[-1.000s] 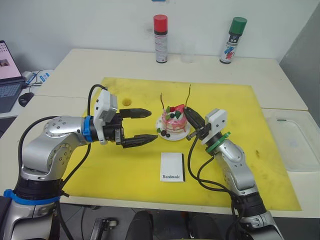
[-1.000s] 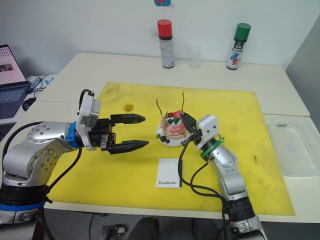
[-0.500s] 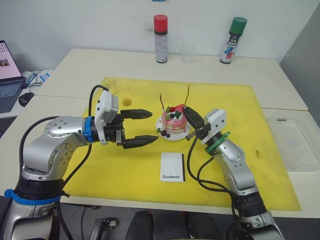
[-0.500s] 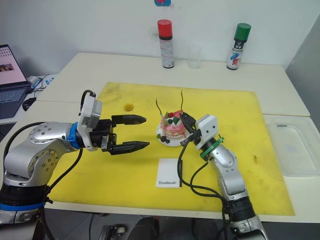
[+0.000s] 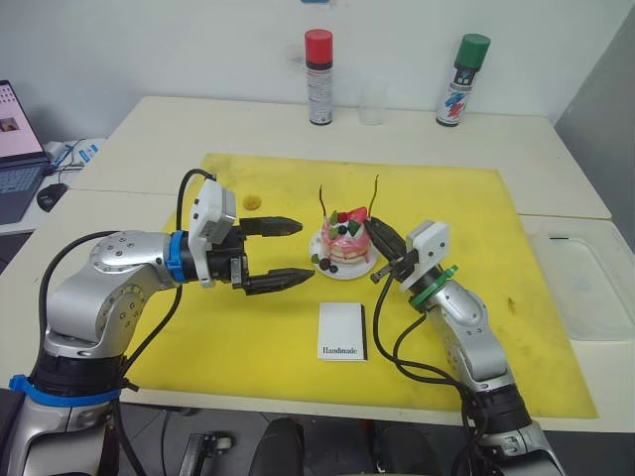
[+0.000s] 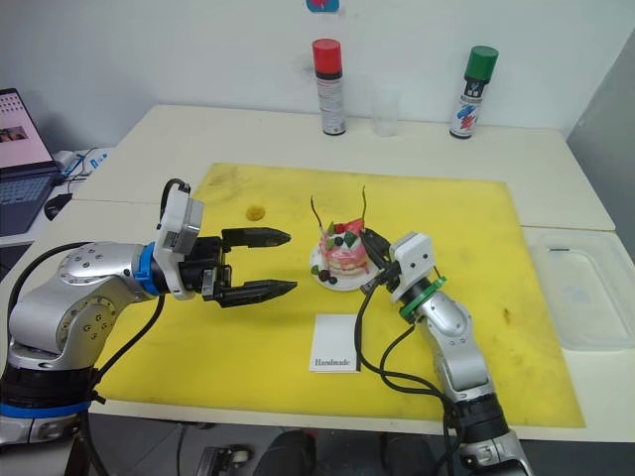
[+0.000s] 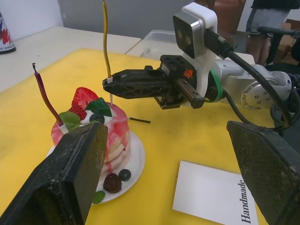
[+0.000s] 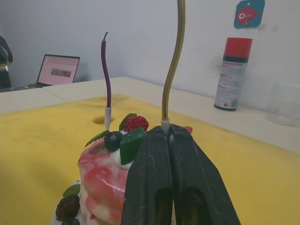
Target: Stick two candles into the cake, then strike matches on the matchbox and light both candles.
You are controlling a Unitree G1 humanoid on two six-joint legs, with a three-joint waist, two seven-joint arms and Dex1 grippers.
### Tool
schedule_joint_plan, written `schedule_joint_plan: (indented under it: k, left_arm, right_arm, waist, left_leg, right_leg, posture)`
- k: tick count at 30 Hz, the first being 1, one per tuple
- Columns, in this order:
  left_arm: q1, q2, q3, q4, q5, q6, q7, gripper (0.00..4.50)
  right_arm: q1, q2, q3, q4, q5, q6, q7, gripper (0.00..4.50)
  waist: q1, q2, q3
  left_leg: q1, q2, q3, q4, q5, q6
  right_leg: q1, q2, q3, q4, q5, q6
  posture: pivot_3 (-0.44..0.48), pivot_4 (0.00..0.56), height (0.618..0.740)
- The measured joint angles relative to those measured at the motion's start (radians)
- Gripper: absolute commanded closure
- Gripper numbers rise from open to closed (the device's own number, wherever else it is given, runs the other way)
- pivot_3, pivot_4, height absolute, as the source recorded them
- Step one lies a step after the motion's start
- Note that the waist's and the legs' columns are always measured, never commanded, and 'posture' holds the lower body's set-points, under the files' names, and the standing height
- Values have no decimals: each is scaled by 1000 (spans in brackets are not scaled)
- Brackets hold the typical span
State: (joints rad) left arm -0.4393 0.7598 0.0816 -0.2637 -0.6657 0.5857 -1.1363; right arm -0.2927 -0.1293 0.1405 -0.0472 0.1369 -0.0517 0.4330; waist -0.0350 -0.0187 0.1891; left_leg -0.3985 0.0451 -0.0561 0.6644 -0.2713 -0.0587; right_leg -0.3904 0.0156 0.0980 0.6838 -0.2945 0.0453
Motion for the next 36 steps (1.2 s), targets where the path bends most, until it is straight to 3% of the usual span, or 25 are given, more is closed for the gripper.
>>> schedule_joint_plan:
  k: [21,24,28,36]
  left_arm:
    - [9,0,-5,-7,-2,17,14,0]
    - [13,0,-5,-8,-2,17,13,0]
    - [15,0,-5,-8,0,15,12,0]
    - [16,5,-6,-8,-1,31,19,0]
  right_arm:
    - [36,35,1,-7,-1,41,-23,4490]
    - [37,34,-3,-31,5,66,-26,3802]
    - [37,23,-14,-84,23,118,-28,2458]
    - [52,-35,-26,-226,44,211,-20,2458]
  waist:
    - [-1,0,0]
    - [-1,0,0]
    - [0,0,0]
    - [0,0,0]
  left_leg:
    - [2,0,0,0,0,0]
    - [2,0,0,0,0,0]
    - [2,0,0,0,0,-1]
    - [1,0,0,0,0,0]
  right_leg:
    - [0,0,0,4,-1,-1]
    - [0,0,0,5,-1,-2]
    - [-1,0,0,5,-1,-2]
    - [-1,0,0,5,-2,-2]
  posture:
    - [0,150,724]
    - [0,150,724]
    - [0,150,724]
    - [0,150,724]
